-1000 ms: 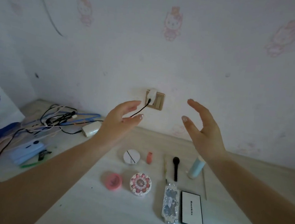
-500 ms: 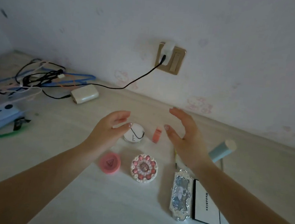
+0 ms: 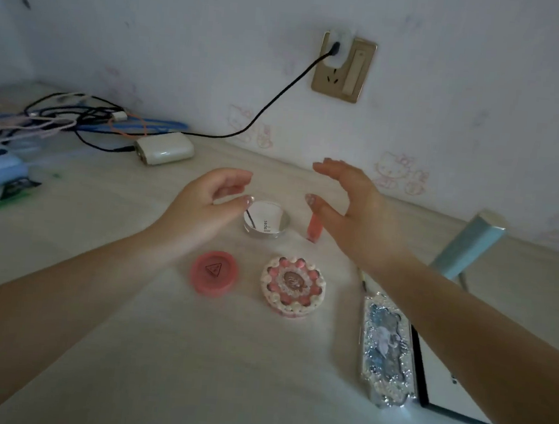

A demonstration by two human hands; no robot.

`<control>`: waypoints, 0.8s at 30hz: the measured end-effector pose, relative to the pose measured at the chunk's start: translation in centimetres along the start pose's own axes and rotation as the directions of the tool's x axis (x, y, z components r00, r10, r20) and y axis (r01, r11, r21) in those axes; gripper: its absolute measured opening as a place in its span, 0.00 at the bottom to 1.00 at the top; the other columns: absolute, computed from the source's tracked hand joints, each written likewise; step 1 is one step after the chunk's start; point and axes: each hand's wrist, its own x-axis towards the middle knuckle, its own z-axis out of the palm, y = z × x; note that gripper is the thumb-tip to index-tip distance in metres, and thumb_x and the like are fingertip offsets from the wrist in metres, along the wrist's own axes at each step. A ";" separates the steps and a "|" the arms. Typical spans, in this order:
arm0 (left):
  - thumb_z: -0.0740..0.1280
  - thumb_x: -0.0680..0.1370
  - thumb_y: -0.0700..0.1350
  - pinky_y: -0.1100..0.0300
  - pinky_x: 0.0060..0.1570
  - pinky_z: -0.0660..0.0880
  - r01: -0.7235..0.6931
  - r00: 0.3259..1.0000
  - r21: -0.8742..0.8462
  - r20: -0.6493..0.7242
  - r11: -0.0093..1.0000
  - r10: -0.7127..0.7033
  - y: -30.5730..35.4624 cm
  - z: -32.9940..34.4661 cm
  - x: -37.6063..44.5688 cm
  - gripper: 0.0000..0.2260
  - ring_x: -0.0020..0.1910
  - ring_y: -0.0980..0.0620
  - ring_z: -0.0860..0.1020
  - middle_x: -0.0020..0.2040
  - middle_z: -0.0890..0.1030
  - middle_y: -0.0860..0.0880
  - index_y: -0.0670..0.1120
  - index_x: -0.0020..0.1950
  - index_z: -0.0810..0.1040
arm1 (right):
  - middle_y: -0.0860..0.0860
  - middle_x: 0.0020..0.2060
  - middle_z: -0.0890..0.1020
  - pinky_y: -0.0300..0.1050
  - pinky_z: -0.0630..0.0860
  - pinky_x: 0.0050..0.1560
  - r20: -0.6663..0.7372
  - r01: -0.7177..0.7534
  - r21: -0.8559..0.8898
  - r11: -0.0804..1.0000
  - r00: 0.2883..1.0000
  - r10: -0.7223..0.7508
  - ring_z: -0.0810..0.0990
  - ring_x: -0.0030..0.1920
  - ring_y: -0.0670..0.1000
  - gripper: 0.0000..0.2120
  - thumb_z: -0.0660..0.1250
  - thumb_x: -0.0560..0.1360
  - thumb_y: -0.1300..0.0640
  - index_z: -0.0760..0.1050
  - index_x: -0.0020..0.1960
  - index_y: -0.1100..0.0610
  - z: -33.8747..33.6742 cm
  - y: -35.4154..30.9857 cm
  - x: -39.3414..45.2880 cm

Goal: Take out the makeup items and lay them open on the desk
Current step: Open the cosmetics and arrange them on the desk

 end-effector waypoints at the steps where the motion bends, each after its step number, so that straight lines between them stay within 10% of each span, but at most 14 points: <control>1: 0.67 0.76 0.39 0.65 0.60 0.70 -0.027 1.000 -0.003 -0.003 1.000 0.027 0.2 -0.1 -0.7 0.14 0.58 0.60 0.76 0.59 0.78 0.54 0.50 0.61 0.75 | 0.46 0.68 0.70 0.14 0.54 0.52 -0.007 0.008 -0.004 1.000 1.000 -0.008 0.65 0.69 0.42 0.17 0.67 0.75 0.54 0.73 0.64 0.50 0.2 -0.5 -0.7; 13: 0.70 0.74 0.40 0.64 0.59 0.66 -0.080 0.997 0.118 0.001 0.990 0.080 1.4 -3.3 -7.0 0.20 0.62 0.55 0.73 0.62 0.76 0.51 0.45 0.65 0.73 | 0.46 0.63 0.73 0.45 0.71 0.61 0.037 -0.037 -0.167 0.985 0.998 0.043 0.73 0.62 0.48 0.23 0.66 0.74 0.49 0.68 0.68 0.44 1.1 -6.5 -8.3; 24: 0.74 0.71 0.45 0.59 0.67 0.65 0.046 0.968 0.373 0.212 0.927 -0.133 -5.1 -1.4 1.5 0.34 0.68 0.54 0.69 0.70 0.71 0.49 0.48 0.73 0.64 | 0.51 0.72 0.64 0.45 0.58 0.72 0.270 -0.170 -0.271 0.947 0.931 0.245 0.62 0.72 0.52 0.30 0.65 0.75 0.48 0.60 0.74 0.51 7.1 -2.3 -0.2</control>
